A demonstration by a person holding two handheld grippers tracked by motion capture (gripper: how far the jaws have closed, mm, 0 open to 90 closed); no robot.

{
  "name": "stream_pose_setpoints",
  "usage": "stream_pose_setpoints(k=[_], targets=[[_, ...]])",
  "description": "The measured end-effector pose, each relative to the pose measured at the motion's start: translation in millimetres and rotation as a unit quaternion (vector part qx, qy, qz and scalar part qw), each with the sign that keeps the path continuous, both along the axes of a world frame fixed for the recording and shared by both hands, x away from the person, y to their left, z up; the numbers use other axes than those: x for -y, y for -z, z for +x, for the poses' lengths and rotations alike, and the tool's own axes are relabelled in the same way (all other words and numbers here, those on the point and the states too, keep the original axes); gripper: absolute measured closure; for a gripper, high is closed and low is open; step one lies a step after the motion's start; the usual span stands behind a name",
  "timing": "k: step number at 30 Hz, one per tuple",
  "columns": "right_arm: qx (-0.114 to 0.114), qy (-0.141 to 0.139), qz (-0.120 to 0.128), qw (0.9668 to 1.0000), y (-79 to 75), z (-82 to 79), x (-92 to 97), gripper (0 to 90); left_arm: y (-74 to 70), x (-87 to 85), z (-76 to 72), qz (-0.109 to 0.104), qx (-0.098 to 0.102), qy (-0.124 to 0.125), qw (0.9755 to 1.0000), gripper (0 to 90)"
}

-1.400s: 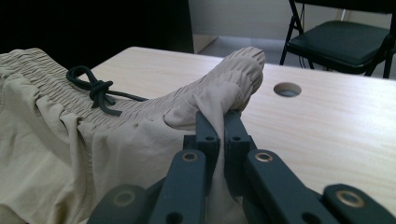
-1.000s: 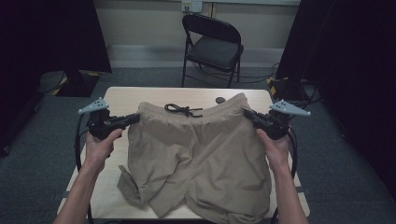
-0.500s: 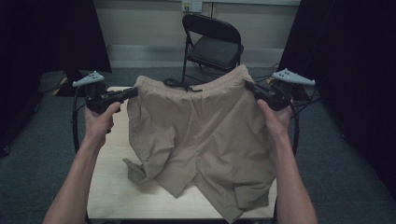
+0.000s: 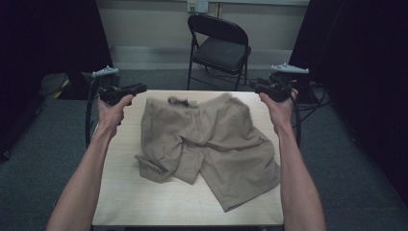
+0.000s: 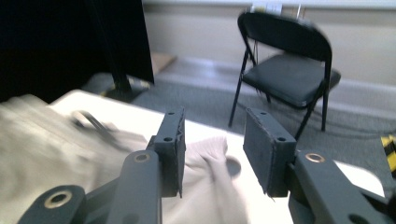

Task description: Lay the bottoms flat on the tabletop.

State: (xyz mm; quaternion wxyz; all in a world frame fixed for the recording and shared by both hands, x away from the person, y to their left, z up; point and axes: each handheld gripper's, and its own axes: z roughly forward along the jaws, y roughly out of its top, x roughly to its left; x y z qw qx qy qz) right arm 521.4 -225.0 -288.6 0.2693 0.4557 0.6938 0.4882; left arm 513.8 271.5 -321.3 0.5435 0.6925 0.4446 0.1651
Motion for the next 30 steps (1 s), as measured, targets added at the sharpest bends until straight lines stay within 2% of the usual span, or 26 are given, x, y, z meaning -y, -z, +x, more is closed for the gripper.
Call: stream_pose_setpoints(k=[2, 6, 11, 14, 15, 22, 25, 28, 30], targets=[[-0.012, -0.008, -0.001, 0.9999, 13.3, -4.0, -0.2, 59.0, 7.3, -1.3, -2.3, 0.001, -0.005, 0.0, 1.0, 71.4], [-0.017, -0.024, 0.006, 0.9995, 30.5, -15.1, -6.5, 58.8, 18.3, -0.5, -9.8, 0.01, -0.013, 0.01, 0.9998, 73.3], [-0.025, -0.049, 0.003, 0.9985, 48.1, -33.1, -22.9, 55.6, 33.6, 2.6, -25.2, 0.012, -0.019, 0.027, 0.9994, 75.1], [-0.026, -0.069, 0.012, 0.9972, 60.4, -46.2, -34.2, 54.4, 46.3, 3.5, -36.5, 0.01, -0.028, 0.038, 0.9988, 76.5], [-0.031, -0.077, 0.012, 0.9965, 66.4, -51.1, -40.0, 53.9, 49.4, 3.9, -39.7, 0.005, -0.028, 0.039, 0.9988, 76.9], [-0.051, -0.12, 0.021, 0.9912, 100.6, -75.2, -67.1, 51.7, 74.9, 11.8, -65.8, 0.02, -0.038, 0.072, 0.9965, 78.6], [-0.059, -0.136, 0.026, 0.9885, 115.0, -86.6, -80.2, 50.3, 86.7, 17.3, -80.0, 0.009, -0.041, 0.088, 0.9953, 78.1], [-0.068, -0.157, 0.017, 0.9852, 127.5, -97.3, -93.7, 49.7, 99.2, 24.6, -93.6, 0.026, -0.047, 0.099, 0.9937, 76.7], [-0.075, -0.171, 0.008, 0.9824, 137.7, -104.5, -104.7, 49.6, 106.2, 27.9, -102.4, 0.019, -0.053, 0.106, 0.9928, 75.2]])
